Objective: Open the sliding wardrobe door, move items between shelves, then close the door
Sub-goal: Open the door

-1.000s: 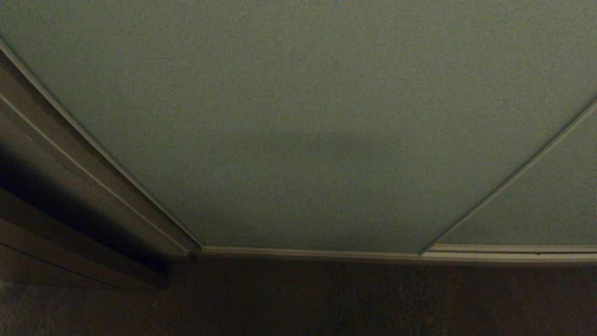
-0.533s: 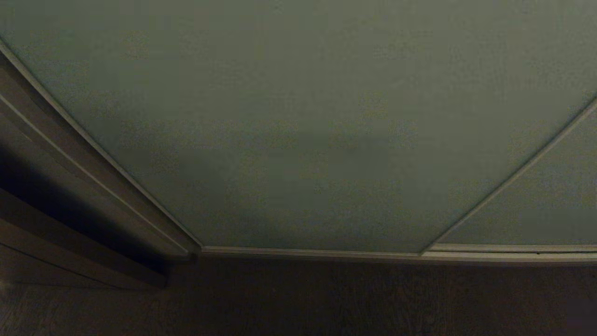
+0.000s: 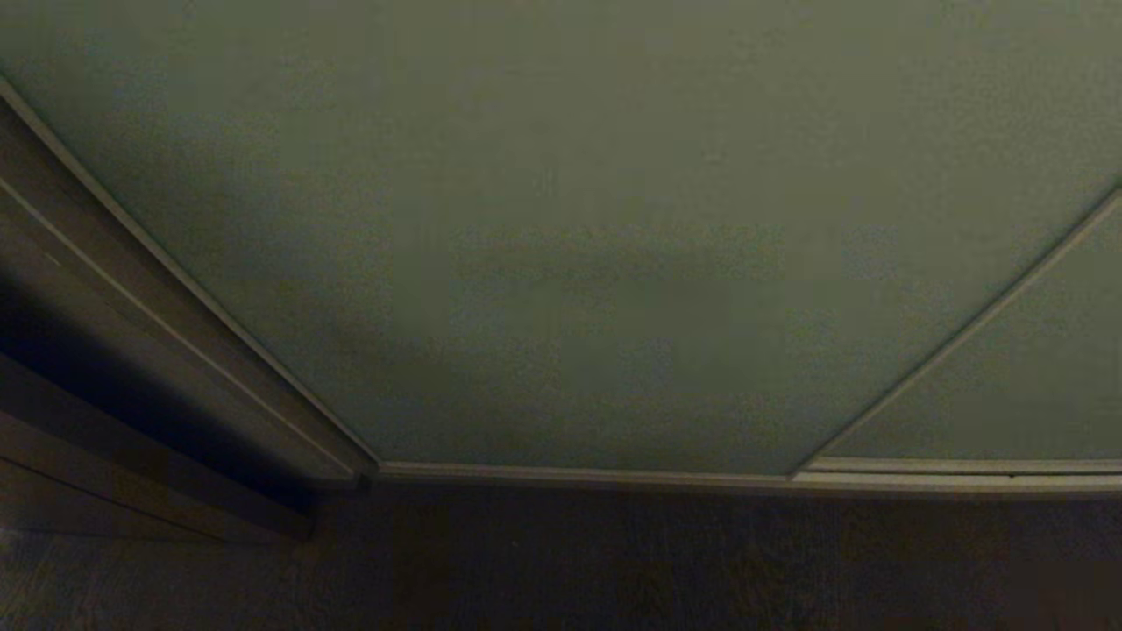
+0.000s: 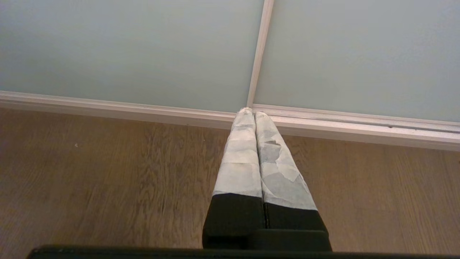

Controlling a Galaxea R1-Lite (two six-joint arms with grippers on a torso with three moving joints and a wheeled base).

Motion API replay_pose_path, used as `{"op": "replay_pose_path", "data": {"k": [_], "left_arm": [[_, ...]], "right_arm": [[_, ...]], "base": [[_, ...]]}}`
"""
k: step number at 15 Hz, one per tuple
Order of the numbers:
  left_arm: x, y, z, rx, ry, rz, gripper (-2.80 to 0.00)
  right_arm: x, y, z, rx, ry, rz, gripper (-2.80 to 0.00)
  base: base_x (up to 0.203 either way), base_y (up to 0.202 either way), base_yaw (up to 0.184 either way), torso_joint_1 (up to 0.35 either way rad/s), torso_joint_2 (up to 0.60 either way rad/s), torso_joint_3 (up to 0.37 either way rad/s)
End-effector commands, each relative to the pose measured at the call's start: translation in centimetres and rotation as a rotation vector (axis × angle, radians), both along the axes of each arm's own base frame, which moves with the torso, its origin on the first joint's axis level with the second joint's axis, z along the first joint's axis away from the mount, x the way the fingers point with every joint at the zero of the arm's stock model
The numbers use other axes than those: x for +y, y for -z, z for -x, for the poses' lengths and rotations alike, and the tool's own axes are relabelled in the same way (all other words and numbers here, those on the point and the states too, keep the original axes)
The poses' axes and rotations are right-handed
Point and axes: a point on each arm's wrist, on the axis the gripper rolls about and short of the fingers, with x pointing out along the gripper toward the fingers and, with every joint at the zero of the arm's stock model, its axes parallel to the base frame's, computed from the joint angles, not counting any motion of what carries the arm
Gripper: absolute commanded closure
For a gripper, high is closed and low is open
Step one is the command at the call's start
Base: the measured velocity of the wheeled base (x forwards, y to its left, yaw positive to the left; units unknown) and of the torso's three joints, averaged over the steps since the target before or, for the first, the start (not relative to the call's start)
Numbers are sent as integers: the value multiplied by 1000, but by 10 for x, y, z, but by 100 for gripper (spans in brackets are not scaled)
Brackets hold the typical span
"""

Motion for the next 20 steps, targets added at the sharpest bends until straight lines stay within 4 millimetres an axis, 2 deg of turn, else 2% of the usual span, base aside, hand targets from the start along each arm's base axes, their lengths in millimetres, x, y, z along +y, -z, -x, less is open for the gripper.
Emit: {"op": "replay_pose_path", "data": {"k": [1,6,20], "left_arm": [[15,-1,-29,48,25,19,0],[14,-17,-49,79,191,-32,0],[19,-34,-81,103,297,-62,0]], "right_arm": [[0,0,0,-1,-1,1,0],[0,0,0,0,-1,1,0],[0,0,0,-1,0,1,0]], "base": [[0,0,0,0,0,0],[0,0,0,0,0,0],[0,0,0,0,0,0]]}}
